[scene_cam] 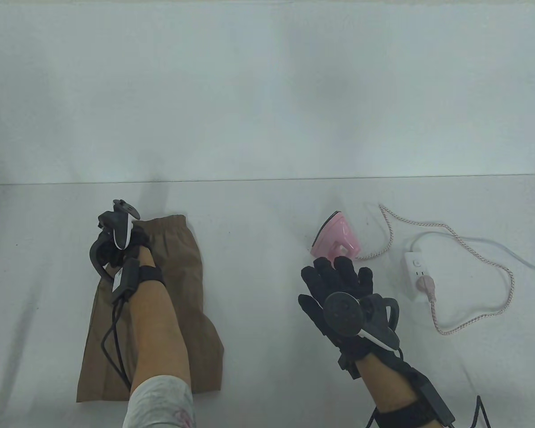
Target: Iron shorts with electric iron on table
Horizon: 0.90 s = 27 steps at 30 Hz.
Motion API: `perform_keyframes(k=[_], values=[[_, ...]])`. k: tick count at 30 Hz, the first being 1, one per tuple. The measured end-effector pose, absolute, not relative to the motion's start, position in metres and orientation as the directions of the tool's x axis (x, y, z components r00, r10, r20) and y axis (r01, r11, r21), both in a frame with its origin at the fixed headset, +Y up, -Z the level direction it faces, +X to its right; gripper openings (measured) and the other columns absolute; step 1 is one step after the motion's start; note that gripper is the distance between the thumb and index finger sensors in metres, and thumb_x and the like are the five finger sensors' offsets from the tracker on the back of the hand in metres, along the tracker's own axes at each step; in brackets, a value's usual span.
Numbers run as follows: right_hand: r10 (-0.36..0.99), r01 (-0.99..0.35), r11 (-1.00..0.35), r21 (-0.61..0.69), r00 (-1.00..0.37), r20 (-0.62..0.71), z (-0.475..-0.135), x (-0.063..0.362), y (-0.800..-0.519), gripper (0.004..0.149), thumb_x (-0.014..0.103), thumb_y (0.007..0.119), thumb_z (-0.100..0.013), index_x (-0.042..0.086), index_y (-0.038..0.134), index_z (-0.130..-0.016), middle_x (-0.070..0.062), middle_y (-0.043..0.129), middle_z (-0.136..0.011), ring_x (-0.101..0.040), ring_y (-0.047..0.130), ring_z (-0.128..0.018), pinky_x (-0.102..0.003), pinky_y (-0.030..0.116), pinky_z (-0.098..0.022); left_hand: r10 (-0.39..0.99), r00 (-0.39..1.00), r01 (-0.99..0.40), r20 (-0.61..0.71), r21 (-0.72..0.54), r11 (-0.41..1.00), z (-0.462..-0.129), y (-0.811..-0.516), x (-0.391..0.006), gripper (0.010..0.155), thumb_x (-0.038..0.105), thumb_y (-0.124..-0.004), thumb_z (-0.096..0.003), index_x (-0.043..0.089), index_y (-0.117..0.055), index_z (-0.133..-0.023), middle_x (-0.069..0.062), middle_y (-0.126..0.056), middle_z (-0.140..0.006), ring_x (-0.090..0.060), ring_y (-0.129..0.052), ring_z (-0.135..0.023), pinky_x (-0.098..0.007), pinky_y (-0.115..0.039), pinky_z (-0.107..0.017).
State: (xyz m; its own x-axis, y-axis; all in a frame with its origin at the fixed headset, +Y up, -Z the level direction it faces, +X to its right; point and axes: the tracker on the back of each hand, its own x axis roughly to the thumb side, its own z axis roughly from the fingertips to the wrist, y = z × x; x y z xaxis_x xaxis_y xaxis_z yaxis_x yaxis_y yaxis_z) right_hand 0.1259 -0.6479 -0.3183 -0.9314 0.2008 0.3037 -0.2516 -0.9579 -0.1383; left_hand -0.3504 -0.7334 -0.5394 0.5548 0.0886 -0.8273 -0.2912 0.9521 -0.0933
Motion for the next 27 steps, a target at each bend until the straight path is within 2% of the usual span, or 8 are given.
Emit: perform_keyframes(k=[2, 4, 6, 9, 11, 18, 23, 27], values=[[0.193, -0.24, -0.962, -0.127, -0.934, 0.3, -0.319, 0.126, -0.65, 0.063, 0.062, 0.066, -0.053, 0.034, 0.058, -0.11, 0.002, 0.054, -0.12, -0.042, 0.047, -0.113, -0.073, 0.038, -0.074, 0.124, 0.504, -0.359, -0.855, -0.077, 0.93, -0.54, -0.743, -0.352, 0.1, 0.071, -0.079, -0.0443, 0.016, -0.035, -0.116, -0.003, -0.082, -0.097, -0.025, -0.093, -0.07, -0.052, -0.074, -0.062], [0.18, -0.224, -0.967, -0.125, -0.939, 0.292, -0.32, 0.126, -0.652, 0.063, 0.062, 0.066, -0.053, 0.034, 0.058, -0.11, 0.002, 0.054, -0.12, -0.042, 0.046, -0.114, -0.073, 0.038, -0.074, 0.126, 0.474, -0.37, -0.871, -0.067, 0.926, -0.542, -0.748, -0.351, 0.102, 0.072, -0.082, -0.04, 0.014, -0.044, -0.115, 0.003, -0.087, -0.084, -0.02, -0.094, -0.057, -0.052, -0.076, -0.06], [0.175, -0.215, -0.969, -0.119, -0.943, 0.282, -0.321, 0.127, -0.654, 0.063, 0.061, 0.066, -0.053, 0.035, 0.058, -0.11, 0.002, 0.054, -0.121, -0.042, 0.045, -0.114, -0.073, 0.037, -0.074, 0.127, 0.488, -0.37, -0.864, -0.073, 0.926, -0.545, -0.751, -0.35, 0.091, 0.07, -0.083, -0.0404, 0.017, -0.057, -0.109, 0.01, -0.091, -0.071, -0.016, -0.095, -0.047, -0.051, -0.079, -0.058], [0.182, -0.218, -0.969, -0.113, -0.947, 0.265, -0.321, 0.13, -0.656, 0.063, 0.061, 0.066, -0.053, 0.035, 0.058, -0.11, 0.002, 0.053, -0.121, -0.042, 0.045, -0.114, -0.074, 0.037, -0.074, 0.25, 0.492, -0.443, -0.834, 0.008, 0.896, -0.549, -0.752, -0.346, 0.068, 0.059, -0.089, -0.0441, 0.021, -0.074, -0.098, 0.014, -0.094, -0.054, -0.017, -0.095, -0.038, -0.053, -0.08, -0.054], [0.186, -0.221, -0.969, -0.112, -0.948, 0.26, -0.321, 0.133, -0.657, 0.063, 0.061, 0.066, -0.053, 0.035, 0.058, -0.11, 0.002, 0.053, -0.121, -0.042, 0.046, -0.114, -0.074, 0.037, -0.074, 0.28, 0.505, -0.486, -0.816, -0.001, 0.874, -0.55, -0.75, -0.343, 0.059, 0.055, -0.09, -0.046, 0.022, -0.078, -0.093, 0.014, -0.093, -0.05, -0.016, -0.095, -0.037, -0.053, -0.08, -0.055], [0.212, -0.239, -0.964, -0.117, -0.955, 0.206, -0.323, 0.144, -0.657, 0.063, 0.061, 0.066, -0.053, 0.035, 0.058, -0.109, 0.002, 0.053, -0.121, -0.041, 0.046, -0.114, -0.074, 0.036, -0.074, 0.401, 0.564, -0.47, -0.722, 0.119, 0.875, -0.545, -0.74, -0.322, 0.053, 0.052, -0.091, -0.0469, 0.024, -0.078, -0.09, 0.013, -0.094, -0.054, -0.019, -0.097, -0.042, -0.053, -0.079, -0.057], [0.207, -0.232, -0.963, -0.134, -0.961, 0.183, -0.325, 0.153, -0.657, 0.063, 0.061, 0.066, -0.053, 0.035, 0.059, -0.109, 0.003, 0.054, -0.12, -0.041, 0.046, -0.114, -0.074, 0.036, -0.074, 0.5, 0.676, -0.467, -0.541, 0.211, 0.859, -0.545, -0.706, -0.287, 0.05, 0.051, -0.09, -0.0477, 0.032, -0.076, -0.092, 0.013, -0.096, -0.063, -0.02, -0.1, -0.051, -0.052, -0.079, -0.059], [0.25, -0.27, -0.956, -0.114, -0.955, 0.16, -0.327, 0.161, -0.659, 0.063, 0.061, 0.067, -0.053, 0.035, 0.059, -0.109, 0.002, 0.054, -0.12, -0.041, 0.045, -0.114, -0.074, 0.036, -0.074, 0.627, 0.699, -0.568, -0.343, 0.266, 0.779, -0.536, -0.671, -0.253, 0.049, 0.052, -0.089, -0.0486, 0.036, -0.074, -0.093, 0.013, -0.096, -0.069, -0.02, -0.102, -0.057, -0.053, -0.078, -0.06]])
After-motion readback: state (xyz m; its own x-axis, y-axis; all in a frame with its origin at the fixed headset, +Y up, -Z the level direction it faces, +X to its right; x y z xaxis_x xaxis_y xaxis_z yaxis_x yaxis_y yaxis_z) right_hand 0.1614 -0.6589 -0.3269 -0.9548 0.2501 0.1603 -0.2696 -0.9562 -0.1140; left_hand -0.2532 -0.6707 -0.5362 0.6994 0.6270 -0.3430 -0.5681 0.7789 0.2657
